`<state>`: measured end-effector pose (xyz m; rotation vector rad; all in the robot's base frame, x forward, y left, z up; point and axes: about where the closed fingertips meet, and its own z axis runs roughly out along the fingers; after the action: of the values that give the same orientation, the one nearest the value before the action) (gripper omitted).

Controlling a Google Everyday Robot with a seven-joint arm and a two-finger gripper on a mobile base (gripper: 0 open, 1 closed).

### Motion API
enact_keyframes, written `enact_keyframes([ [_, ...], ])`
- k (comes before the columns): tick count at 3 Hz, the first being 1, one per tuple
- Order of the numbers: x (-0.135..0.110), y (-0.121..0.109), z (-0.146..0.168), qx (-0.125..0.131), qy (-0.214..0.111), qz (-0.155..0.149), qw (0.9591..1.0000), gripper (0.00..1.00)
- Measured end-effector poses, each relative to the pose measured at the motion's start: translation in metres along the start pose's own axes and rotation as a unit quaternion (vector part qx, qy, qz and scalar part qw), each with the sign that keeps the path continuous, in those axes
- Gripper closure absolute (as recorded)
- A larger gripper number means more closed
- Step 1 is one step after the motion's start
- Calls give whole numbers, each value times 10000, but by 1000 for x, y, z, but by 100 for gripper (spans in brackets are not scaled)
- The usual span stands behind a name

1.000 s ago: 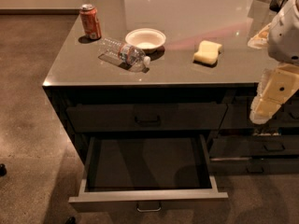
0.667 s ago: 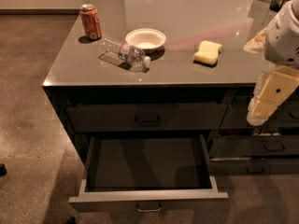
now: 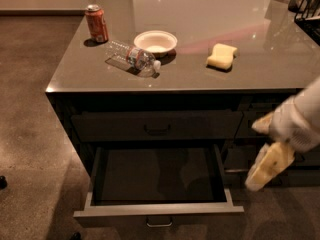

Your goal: Close middle drawer

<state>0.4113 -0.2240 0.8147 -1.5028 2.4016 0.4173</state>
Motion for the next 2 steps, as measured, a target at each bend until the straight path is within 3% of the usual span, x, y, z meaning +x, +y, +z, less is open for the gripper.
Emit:
enact_keyframes([
  [1, 50, 34, 81, -525, -490, 454, 9964, 0],
  [2, 50, 34, 81, -526, -490, 454, 9964, 0],
])
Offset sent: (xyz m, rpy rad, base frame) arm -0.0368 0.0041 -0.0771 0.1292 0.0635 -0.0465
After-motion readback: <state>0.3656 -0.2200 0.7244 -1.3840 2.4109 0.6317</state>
